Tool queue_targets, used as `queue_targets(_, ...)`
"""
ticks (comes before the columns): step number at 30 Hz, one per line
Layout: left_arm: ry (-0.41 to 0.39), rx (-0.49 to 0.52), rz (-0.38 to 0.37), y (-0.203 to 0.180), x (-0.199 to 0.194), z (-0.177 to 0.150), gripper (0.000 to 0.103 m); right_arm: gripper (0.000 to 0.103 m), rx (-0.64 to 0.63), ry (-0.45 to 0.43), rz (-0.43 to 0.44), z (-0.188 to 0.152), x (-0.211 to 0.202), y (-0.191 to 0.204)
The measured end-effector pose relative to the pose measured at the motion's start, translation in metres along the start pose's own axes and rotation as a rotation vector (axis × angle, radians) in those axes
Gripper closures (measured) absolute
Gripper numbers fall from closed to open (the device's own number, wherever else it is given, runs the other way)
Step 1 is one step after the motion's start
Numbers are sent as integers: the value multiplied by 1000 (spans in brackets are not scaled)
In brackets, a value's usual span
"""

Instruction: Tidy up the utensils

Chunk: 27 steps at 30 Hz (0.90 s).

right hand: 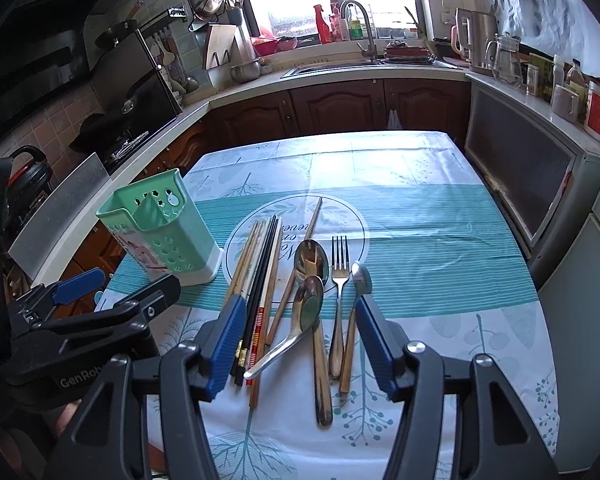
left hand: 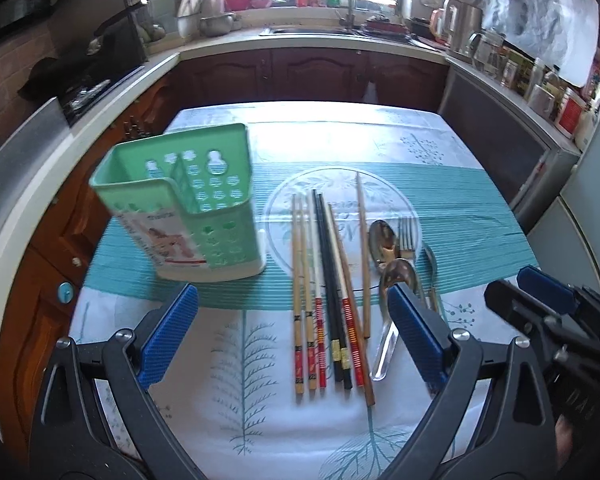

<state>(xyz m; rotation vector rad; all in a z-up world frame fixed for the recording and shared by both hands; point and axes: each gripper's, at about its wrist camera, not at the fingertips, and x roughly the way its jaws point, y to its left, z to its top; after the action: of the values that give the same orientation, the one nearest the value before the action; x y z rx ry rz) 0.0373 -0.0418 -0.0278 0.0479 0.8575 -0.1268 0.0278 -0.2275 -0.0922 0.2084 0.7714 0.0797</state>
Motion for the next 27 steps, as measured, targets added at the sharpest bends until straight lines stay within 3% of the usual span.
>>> queue_targets(7, 20, 39, -55, -5, 24, 15, 8, 58, 50, 60, 36, 15, 8, -37)
queue_targets(10, 51, 69, -85, -11, 41, 21, 9, 62, 56, 84, -3, 20, 15, -55)
queue_targets(15, 81, 144, -106, -27, 73, 22, 25, 71, 94, 150, 1, 26, 35, -82)
queue_targets(27, 208, 234, -212, -69, 133, 7, 35, 72, 55, 226, -15, 27, 70, -87)
